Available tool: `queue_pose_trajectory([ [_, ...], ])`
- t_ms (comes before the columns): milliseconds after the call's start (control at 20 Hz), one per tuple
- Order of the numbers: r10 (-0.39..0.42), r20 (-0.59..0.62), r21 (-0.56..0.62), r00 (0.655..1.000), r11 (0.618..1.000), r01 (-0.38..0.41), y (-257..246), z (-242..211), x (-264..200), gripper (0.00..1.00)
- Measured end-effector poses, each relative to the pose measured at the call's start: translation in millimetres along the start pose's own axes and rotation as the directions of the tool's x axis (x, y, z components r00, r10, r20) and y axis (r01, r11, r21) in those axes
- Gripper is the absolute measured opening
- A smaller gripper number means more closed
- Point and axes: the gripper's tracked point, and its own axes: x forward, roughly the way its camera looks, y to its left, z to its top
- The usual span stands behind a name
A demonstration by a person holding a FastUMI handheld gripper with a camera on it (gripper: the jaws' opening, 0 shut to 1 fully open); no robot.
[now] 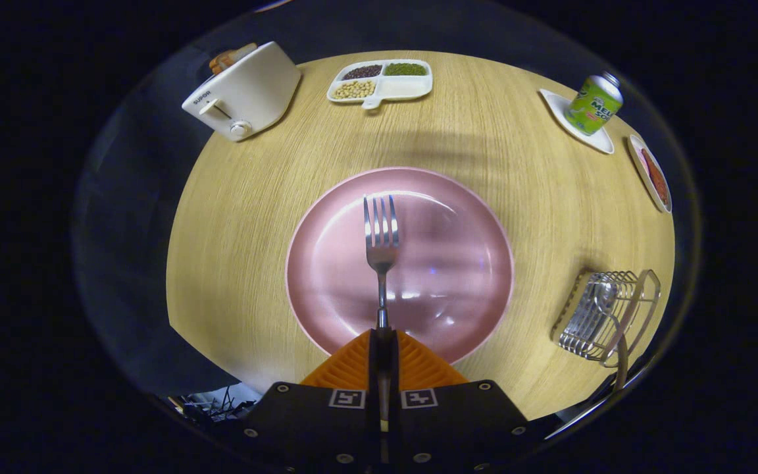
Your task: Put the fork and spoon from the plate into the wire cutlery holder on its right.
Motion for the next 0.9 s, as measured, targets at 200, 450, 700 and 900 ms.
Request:
queue_pose_trajectory([
  [200,-0.026,0.06,0.072,0.998,0.997,0.022,-35,-2,-36,0.05],
  [450,-0.08,0.117,0.166,0.99,0.984,0.06,-92,-14,-85,0.05],
  [700,-0.138,0.097,0.269,0.986,0.957,0.108,-150,-38,-105,0.05],
  [900,-0.119,0.064,0.313,0.991,0.945,0.093,-171,-48,-107,0.05],
])
